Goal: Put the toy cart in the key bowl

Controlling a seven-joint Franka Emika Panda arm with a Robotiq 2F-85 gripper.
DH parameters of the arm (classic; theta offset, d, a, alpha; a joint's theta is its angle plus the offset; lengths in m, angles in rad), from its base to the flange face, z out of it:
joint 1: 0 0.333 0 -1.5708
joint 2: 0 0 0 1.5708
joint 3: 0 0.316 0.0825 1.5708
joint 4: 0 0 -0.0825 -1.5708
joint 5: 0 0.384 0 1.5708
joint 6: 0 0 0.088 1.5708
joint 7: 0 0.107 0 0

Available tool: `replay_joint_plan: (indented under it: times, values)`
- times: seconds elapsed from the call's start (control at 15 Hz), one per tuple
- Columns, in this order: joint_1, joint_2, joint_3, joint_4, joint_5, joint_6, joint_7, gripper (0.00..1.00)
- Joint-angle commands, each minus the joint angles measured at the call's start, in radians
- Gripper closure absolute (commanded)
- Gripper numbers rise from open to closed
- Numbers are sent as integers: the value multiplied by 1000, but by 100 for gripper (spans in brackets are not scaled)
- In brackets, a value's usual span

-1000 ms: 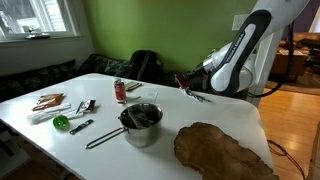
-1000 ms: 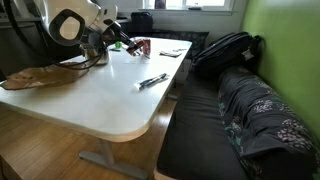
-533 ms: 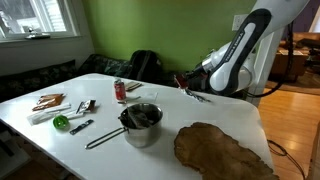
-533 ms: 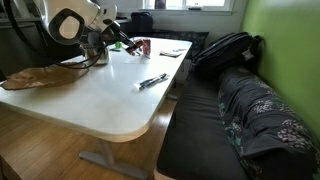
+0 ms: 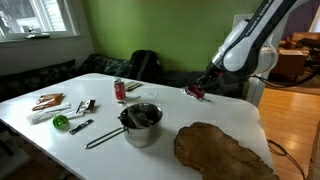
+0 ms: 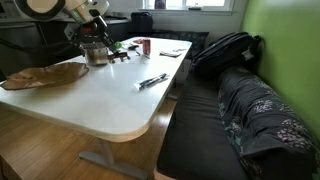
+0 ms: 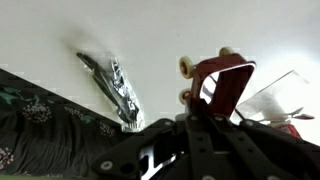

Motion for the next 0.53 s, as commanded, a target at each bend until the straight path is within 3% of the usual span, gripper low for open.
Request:
replay_joint_plan:
  times: [0.0, 0.07, 0.2, 0.33, 0.47]
  values:
    - [6, -201, 60, -118, -21, -176, -18, 99]
    - [-21, -235, 115, -115, -84, -236, 41, 99]
    - [-51, -264, 271, -60, 129, -338, -90, 99]
    - [-25, -276, 327, 3, 301, -455, -185, 99]
    - [-10, -282, 330, 31, 465, -583, -292, 99]
